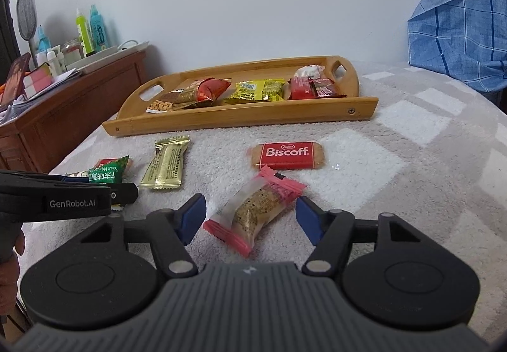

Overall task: Organize snacks
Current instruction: 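Grasp the green wasabi pea bag with the left tool while the right tool grasps a pink-wrapped pastry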

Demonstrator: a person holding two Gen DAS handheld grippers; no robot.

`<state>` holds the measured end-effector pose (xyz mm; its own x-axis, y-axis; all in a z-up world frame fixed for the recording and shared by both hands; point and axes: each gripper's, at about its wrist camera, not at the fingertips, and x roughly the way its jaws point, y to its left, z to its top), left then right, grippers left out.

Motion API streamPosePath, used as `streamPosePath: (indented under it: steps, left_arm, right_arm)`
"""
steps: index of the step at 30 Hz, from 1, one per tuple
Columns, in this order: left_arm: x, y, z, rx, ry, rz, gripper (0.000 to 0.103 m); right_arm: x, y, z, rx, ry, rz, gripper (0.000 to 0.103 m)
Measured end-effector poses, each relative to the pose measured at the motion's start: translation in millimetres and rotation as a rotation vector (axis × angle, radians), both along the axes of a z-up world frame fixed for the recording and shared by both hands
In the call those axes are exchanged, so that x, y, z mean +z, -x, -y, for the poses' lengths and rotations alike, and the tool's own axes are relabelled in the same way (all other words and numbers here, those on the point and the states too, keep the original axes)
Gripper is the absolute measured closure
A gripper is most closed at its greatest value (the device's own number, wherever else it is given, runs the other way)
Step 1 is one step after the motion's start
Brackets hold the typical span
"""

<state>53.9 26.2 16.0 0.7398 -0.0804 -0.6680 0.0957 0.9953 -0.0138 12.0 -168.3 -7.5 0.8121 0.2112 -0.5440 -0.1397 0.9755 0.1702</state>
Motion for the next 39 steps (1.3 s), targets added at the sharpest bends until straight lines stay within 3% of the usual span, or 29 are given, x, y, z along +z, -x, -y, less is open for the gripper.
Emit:
streamPosePath:
  steps: [14,39]
  left_arm:
    - [-3.4,-0.3,2.0,0.029,0.009,0.011,0.058]
    - [9.8,16.4,11.2,0.034,0.012,0.076,0.066]
  right_arm:
    - [-1.7,0.5,-9.4,0.011,0.053,0.02,0.029]
    - [0.1,1.6,-9.6,0.003,0.048,0.038,0.064]
